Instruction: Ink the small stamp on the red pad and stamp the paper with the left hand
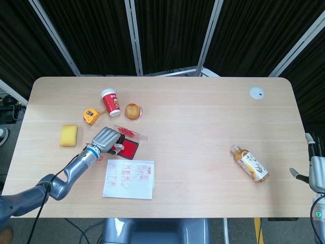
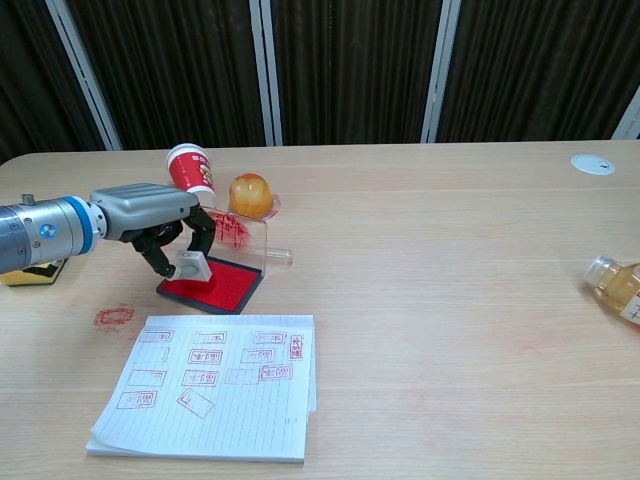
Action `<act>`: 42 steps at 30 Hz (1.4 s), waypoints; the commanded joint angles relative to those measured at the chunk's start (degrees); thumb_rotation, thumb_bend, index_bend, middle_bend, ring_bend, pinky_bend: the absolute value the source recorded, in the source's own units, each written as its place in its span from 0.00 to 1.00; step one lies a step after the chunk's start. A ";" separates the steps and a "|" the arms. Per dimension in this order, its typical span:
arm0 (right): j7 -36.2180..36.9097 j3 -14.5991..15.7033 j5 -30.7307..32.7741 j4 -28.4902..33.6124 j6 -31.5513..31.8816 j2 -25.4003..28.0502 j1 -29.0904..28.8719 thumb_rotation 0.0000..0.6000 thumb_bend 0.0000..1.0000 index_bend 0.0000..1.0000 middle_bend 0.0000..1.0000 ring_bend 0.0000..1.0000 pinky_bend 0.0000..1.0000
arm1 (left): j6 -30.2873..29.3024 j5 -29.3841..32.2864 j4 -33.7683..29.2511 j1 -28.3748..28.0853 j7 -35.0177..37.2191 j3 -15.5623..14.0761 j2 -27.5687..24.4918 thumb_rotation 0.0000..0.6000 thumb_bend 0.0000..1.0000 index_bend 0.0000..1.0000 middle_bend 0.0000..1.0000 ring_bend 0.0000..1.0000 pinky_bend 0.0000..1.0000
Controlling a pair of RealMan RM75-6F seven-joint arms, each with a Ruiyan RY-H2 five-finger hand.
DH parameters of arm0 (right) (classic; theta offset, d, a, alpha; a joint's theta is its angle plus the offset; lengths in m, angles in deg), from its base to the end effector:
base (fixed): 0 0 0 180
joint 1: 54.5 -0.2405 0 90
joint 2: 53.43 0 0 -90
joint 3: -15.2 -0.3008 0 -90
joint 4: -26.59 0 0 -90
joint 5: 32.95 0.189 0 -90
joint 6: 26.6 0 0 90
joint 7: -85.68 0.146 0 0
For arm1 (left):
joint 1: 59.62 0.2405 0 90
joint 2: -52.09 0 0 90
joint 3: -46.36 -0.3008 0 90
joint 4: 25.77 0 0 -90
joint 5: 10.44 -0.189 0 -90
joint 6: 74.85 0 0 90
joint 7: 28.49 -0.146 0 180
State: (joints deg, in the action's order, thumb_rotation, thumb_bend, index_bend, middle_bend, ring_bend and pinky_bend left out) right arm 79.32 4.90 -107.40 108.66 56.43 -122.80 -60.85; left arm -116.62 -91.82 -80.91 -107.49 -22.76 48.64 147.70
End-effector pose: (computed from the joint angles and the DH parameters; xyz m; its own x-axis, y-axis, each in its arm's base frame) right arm -0.3829 -0.2167 0.2099 0.5341 0.0890 0.8407 -0.8363 0.2013 0.5100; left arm -0.2290 0.4104 -0.0377 0.6056 0.3617 0.7088 0.7703 -0.4901 -0.4080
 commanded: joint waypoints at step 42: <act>1.62 -0.26 0.79 -0.01 -0.73 0.63 0.14 1.00 0.00 0.00 0.00 0.00 0.00 | -6.56 -5.42 -37.93 2.98 -15.14 -4.60 -14.85 1.00 0.39 0.61 0.54 0.77 0.81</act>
State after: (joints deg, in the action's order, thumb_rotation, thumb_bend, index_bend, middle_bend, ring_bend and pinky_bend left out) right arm 80.94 4.63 -106.60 108.65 55.70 -122.17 -60.71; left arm -123.42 -97.62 -118.46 -104.77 -37.42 44.35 132.48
